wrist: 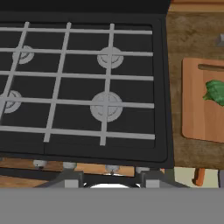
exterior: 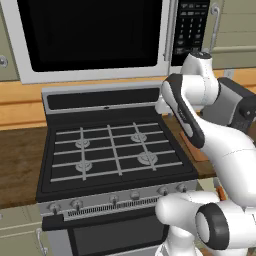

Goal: Place the appropriate cutting tool for cutting the broccoli skin on the cutting board.

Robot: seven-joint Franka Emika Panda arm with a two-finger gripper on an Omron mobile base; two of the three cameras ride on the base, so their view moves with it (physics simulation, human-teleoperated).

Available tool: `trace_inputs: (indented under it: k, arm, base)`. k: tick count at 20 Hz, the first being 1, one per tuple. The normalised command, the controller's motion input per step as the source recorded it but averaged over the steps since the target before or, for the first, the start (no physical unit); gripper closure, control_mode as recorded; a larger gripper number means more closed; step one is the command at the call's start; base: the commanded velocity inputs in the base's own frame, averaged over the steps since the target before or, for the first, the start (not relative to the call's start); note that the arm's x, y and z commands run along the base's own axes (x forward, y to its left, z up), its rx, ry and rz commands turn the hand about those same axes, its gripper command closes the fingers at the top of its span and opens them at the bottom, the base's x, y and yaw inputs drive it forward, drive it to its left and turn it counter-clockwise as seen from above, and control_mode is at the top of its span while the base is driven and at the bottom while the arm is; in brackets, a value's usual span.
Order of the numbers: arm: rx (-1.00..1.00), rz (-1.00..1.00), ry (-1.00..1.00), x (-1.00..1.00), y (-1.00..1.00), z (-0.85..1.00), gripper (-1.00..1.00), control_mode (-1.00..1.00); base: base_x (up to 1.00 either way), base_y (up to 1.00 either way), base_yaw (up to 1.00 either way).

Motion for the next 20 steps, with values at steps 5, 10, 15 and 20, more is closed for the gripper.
trace_inputs:
  k: [5,10,15,20]
  arm:
    - [0.0,0.02,-0.03,-0.31,-0.44,-0.04,-1.0,-1.0]
    - [0.07,0.01,-0.14,-1.0,-1.0,-0.44,-1.0,-1.0]
    - [0.13,0.0,0.01,-1.0,-1.0,-0.51,-1.0,-1.0]
    - [0.03,0.0,0.26,-0.76,-1.0,-0.33,-1.0,-1.0]
  base:
    - [0.0,0.0,0.0]
    - [0.0,0.0,0.0]
    - [0.0,0.0,0.0]
    - [0.0,0.0,0.0]
